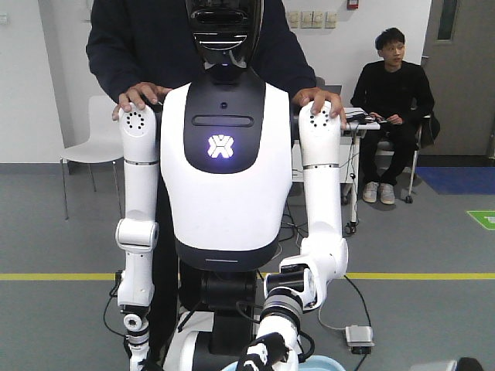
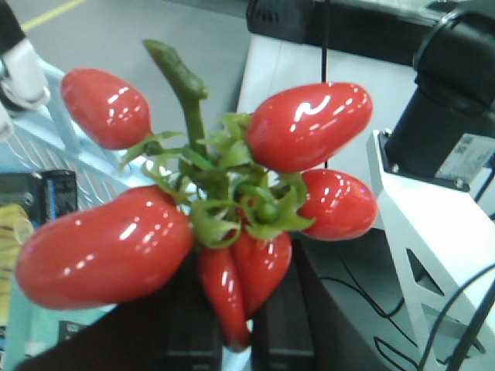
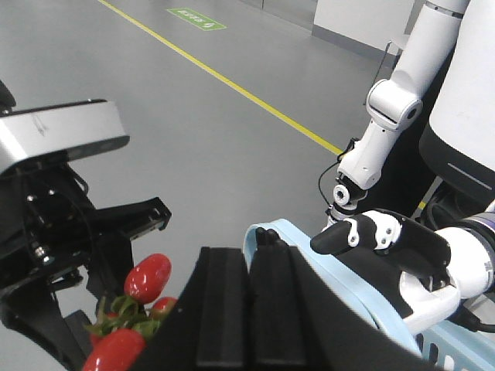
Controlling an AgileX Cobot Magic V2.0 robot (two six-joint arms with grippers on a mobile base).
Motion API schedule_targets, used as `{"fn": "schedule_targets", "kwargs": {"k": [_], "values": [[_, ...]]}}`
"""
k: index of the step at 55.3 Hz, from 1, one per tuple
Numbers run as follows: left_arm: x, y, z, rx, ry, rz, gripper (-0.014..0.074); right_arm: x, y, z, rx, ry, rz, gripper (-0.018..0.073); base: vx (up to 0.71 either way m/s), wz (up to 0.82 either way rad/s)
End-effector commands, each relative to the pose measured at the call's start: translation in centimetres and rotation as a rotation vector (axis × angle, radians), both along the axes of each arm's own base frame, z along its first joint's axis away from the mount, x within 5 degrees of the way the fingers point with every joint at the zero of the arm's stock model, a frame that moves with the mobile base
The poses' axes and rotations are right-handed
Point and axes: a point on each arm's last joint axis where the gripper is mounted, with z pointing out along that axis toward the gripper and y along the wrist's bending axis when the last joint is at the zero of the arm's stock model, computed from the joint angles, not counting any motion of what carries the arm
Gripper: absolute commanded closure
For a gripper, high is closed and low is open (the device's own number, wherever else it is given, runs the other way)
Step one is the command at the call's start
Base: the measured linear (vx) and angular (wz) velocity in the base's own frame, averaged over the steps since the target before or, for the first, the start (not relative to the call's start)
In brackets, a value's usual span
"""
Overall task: Pick snacks and fruit into basket
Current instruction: 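Open the left gripper to drop the tomato bunch into the basket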
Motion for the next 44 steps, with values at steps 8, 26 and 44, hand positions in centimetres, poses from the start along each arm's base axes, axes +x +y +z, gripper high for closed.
{"fn": "schedule_targets", "kwargs": {"k": [8, 26, 44], "values": [[1.3, -0.6, 0.8, -0.111, 0.03, 0.089, 0.0596, 0.3, -0.2, 2.0, 0.075, -0.1, -0.025, 0.0568, 0.0, 0.0], [2.1, -0.8, -1.3, -0.087, 0.121, 0.127, 0.0594, 0.3, -0.2, 2.0, 0.075, -0.1, -0.025, 0.0568, 0.0, 0.0], [2.9, -0.9, -2.6, -0.082, 0.188, 0.177, 0.0567, 0.3, -0.2, 2.0, 0.075, -0.1, -0.025, 0.0568, 0.0, 0.0]]}}
